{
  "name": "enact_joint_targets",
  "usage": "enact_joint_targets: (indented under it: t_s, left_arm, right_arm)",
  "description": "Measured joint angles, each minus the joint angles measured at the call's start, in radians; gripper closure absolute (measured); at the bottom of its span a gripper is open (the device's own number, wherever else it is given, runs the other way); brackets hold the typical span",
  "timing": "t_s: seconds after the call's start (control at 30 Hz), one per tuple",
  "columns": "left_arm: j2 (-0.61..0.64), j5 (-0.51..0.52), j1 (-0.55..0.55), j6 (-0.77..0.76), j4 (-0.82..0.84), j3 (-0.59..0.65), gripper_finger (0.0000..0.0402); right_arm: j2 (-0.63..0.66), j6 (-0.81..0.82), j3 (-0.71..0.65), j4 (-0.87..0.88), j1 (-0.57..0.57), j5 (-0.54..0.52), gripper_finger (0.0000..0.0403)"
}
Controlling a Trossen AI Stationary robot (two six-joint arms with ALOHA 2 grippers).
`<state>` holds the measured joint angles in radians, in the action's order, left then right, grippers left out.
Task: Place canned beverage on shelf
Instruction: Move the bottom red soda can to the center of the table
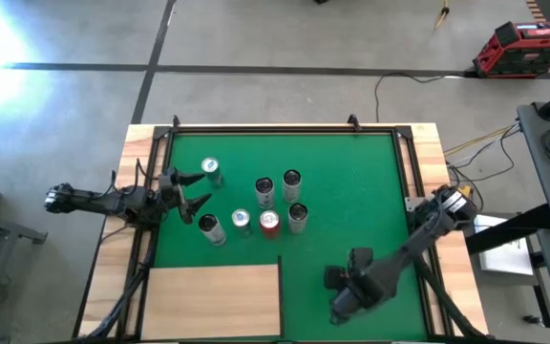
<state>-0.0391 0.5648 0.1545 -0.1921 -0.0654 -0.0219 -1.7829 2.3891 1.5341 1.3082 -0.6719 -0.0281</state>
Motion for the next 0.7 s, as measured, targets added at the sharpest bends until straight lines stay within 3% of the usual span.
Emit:
enact_joint_targets:
  t_s: [0.33, 0.7]
  left_arm:
    - [0.000, 0.000, 0.000, 0.000, 0.000, 0.000, 0.0047]
    - [0.000, 0.000, 0.000, 0.000, 0.000, 0.000, 0.0047]
  right_arm:
    - [0.090, -0.273, 0.002, 0.003, 0.252, -0.080, 0.0105]
    - [0.109, -0.519, 0.002, 0.060, 0.519, -0.091, 0.0105]
